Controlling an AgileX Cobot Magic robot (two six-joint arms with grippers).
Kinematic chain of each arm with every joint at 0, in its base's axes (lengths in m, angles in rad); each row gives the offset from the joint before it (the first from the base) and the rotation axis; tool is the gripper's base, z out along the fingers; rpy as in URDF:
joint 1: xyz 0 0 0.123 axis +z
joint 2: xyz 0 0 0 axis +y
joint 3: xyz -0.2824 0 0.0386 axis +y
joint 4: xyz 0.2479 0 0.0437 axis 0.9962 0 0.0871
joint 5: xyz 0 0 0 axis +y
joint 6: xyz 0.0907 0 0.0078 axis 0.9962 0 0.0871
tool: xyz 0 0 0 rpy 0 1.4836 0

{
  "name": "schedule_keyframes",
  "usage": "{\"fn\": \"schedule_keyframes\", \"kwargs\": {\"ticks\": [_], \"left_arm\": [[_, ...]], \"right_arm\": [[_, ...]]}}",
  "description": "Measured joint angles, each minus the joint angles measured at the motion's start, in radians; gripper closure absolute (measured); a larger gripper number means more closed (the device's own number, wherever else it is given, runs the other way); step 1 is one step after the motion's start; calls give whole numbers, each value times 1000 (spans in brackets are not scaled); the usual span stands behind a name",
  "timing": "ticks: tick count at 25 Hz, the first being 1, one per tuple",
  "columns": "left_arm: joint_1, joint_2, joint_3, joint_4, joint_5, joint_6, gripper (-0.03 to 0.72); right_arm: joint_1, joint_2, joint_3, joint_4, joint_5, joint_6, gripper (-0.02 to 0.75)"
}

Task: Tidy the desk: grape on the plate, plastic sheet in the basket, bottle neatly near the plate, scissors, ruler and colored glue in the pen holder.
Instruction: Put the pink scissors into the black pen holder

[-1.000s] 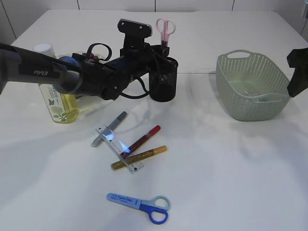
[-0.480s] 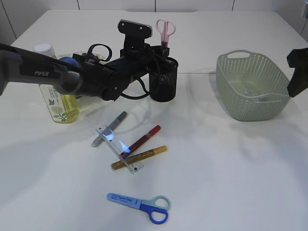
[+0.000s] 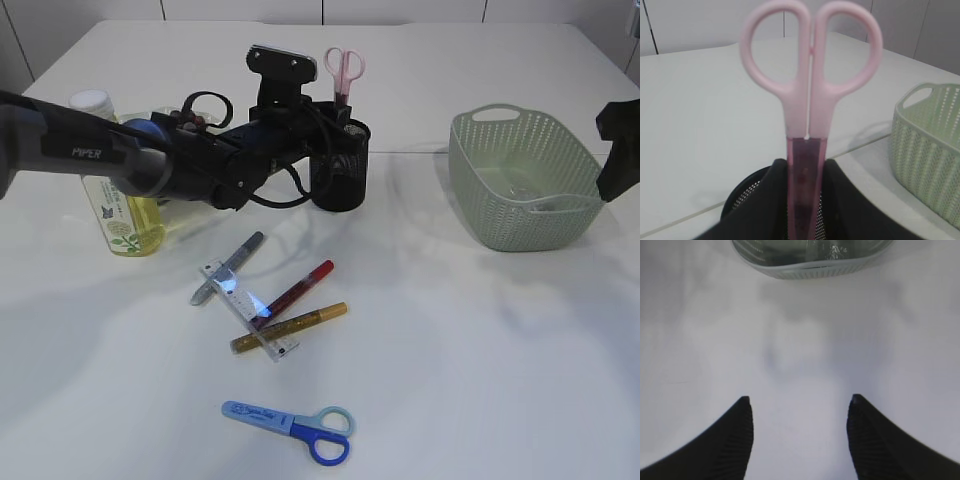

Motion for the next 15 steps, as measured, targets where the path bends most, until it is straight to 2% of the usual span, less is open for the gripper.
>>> {"fn": "schedule_keyframes", "kwargs": {"ticks": [15], "left_arm": [[0,0,0,0,48,0,484]], "right_arm": [[0,0,0,0,-2,0,267]]}}
